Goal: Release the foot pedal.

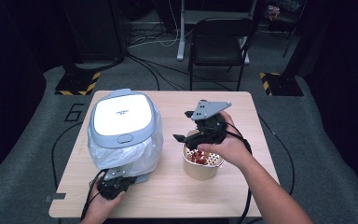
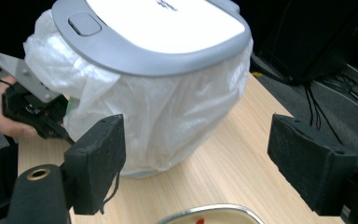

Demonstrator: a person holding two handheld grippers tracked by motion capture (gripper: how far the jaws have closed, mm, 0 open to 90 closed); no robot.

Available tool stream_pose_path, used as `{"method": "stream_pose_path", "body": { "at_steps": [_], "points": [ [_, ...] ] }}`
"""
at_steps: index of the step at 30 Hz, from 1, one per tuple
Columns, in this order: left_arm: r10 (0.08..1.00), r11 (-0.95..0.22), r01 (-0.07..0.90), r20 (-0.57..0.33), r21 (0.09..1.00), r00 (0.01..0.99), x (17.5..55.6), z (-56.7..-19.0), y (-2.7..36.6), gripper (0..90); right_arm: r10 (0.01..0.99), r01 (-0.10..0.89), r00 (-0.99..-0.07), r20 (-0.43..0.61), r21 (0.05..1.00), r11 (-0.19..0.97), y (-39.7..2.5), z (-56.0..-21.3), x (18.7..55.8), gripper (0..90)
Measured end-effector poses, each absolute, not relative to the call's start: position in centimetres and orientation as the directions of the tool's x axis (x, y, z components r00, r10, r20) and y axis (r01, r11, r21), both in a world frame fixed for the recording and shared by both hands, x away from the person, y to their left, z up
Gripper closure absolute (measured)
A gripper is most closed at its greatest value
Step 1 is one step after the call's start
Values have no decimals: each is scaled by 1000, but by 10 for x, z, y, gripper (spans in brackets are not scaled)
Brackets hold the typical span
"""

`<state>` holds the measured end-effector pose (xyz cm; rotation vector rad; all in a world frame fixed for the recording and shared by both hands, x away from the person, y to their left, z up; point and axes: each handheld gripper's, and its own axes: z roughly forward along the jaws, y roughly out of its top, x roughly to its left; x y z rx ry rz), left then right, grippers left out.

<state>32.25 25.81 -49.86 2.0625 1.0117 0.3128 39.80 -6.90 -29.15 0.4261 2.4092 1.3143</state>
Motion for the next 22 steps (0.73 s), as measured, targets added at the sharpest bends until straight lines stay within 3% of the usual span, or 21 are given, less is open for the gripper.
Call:
{"method": "stream_pose_path", "body": {
  "at_steps": [3,4,6,8,12,13,14,16,19,22],
  "points": [
    [757,-335,567,-143,753,637,323,-498,261,801,445,97,-879,-171,849,520,-78,-294,397,196],
    [683,-478,434,12,764,731,334,-495,271,766,451,99,-876,-171,852,515,-80,-295,397,196],
    [686,-487,435,23,757,727,333,-495,272,741,460,106,-873,-164,855,507,-84,-295,396,197],
    [734,-405,500,-54,765,677,325,-493,271,679,480,125,-863,-158,854,505,-92,-297,395,205],
    [738,-388,509,-72,768,671,322,-490,276,615,502,156,-854,-136,854,496,-103,-302,393,210],
    [711,-445,459,-9,769,703,326,-488,281,600,521,177,-845,-120,857,483,-107,-304,391,210],
    [735,-395,521,-80,757,673,320,-488,281,558,540,186,-833,-121,857,480,-117,-309,388,214],
    [703,-449,478,-31,755,711,323,-485,287,518,564,202,-819,-108,865,459,-127,-315,384,217],
    [707,-433,495,-58,753,705,319,-483,291,487,592,222,-800,-97,870,441,-141,-322,375,222],
    [706,-463,473,-12,750,708,314,-478,304,451,632,245,-769,-98,868,433,-160,-333,364,224]
  ]
}}
